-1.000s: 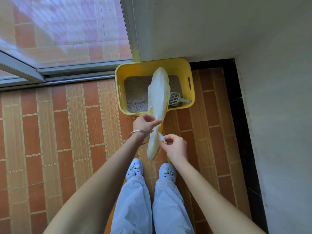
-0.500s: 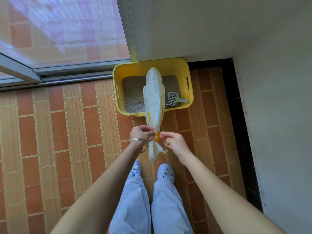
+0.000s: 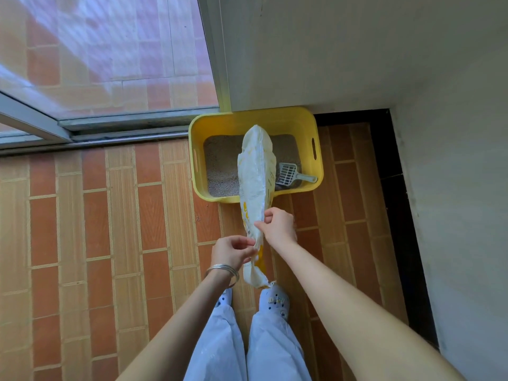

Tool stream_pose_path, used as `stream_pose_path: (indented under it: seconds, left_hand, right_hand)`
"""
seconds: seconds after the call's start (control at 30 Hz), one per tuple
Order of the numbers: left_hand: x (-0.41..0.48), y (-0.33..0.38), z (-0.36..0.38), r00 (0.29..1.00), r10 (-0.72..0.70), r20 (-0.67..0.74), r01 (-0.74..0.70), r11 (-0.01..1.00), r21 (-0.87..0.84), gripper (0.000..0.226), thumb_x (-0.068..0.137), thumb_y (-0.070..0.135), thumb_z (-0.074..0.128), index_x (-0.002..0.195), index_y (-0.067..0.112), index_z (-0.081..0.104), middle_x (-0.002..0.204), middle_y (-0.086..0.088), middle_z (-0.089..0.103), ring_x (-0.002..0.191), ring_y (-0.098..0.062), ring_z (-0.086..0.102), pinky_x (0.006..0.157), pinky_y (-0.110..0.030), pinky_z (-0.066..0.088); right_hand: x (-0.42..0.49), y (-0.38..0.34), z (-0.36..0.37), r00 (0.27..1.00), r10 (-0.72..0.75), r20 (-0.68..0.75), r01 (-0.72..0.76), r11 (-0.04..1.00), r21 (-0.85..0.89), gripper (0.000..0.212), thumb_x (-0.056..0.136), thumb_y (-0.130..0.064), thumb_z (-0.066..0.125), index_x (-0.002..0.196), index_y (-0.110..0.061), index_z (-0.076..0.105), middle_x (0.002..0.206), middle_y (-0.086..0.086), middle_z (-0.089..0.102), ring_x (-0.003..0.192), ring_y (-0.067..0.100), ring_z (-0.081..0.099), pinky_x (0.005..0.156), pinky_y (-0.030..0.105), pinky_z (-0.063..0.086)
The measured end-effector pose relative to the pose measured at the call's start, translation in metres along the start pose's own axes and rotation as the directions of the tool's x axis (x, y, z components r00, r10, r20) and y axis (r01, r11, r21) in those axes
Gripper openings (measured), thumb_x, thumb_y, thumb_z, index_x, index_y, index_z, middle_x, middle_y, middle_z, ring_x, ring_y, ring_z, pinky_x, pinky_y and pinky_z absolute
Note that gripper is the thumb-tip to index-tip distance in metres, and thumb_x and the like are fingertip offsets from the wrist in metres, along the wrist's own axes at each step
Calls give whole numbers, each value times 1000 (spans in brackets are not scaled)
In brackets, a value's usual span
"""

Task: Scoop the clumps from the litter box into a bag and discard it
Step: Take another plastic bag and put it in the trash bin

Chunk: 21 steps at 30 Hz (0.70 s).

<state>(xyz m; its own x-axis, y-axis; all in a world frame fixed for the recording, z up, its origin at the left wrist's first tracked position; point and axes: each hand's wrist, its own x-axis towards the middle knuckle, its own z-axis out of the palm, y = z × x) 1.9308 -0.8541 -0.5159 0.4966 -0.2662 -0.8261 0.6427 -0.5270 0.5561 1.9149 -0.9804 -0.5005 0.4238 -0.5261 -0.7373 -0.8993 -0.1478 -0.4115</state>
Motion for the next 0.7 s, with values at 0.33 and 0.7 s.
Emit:
stream_pose_path:
  seconds: [0.33,0.7]
  left_hand:
    - [40,34,-7,990,94,-109,-71,978,197,16,78,5,68,80,20,69,85,-3,70,78,-19,61,84,-38,53]
    - [64,45,30,983,128,-129,18,635,772,43,73,43,73,105,22,55,109,1,58,102,-24,58,75,-31,43]
  right_hand:
    - [-14,20,17,989,151,5,-151,989,1,11,84,-13,65,94,-16,65,96,0,67,77,11,53,48,15,31]
    - [-20,39,31,986,157,47,-161,984,74,12,84,-11,60,78,-22,62,87,2,67,85,22,63,70,31,54]
